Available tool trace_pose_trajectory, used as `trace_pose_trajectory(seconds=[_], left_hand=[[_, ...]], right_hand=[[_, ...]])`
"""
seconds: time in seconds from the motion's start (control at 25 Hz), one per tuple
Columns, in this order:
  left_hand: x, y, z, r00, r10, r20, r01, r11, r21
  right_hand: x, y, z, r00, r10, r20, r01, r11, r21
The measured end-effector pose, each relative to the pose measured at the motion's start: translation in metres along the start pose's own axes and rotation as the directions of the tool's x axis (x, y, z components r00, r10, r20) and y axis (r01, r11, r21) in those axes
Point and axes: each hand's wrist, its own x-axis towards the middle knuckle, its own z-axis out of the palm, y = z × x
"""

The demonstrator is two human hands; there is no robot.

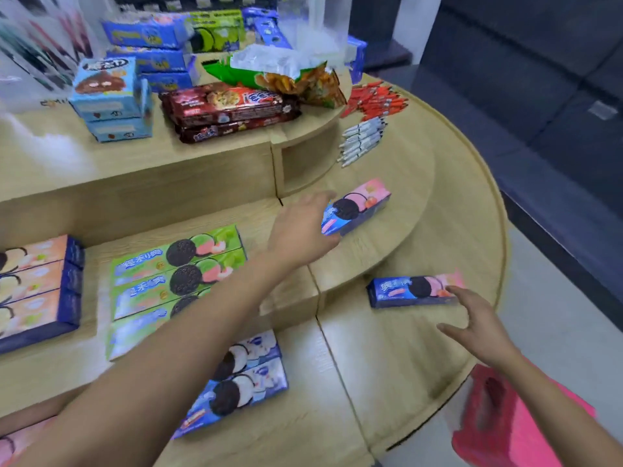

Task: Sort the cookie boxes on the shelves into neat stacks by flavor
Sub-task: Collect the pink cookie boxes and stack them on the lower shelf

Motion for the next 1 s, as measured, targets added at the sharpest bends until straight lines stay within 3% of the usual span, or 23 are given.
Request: trace_pose_trajectory(seconds=[0.16,0.32,0.44,0.6,0.72,1.0], left_hand=[[0.066,0.010,0.029,0.982,-0.141,0.129,0.119,0.980,0.161],[0.087,0.010,0.050,0.974,-0.145,0.174,0.101,0.965,0.240],[0.090,0.004,0.062,0.971,-0.195,0.142,0.165,0.966,0.200],[0.090,-0.002,0.072,0.965,-0.248,0.089,0.235,0.963,0.135],[0.089,0.000,0.071,0.962,-0.266,0.067,0.260,0.961,0.091],[0.020,-0.002,0.046,0.983,-0.178,0.036,0.177,0.984,0.021]], right_hand=[[0.071,0.031,-0.005,0.992,-0.046,0.120,0.069,0.978,-0.198],[0.104,0.032,0.013,0.963,-0.087,0.257,0.173,0.926,-0.335],[0.112,0.036,0.032,0.946,-0.093,0.309,0.214,0.897,-0.386],[0.115,0.048,0.045,0.967,-0.111,0.231,0.197,0.898,-0.394],[0.118,0.046,0.038,0.961,-0.121,0.249,0.211,0.902,-0.376],[0.091,0.014,0.008,0.929,-0.158,0.334,0.281,0.889,-0.361]])
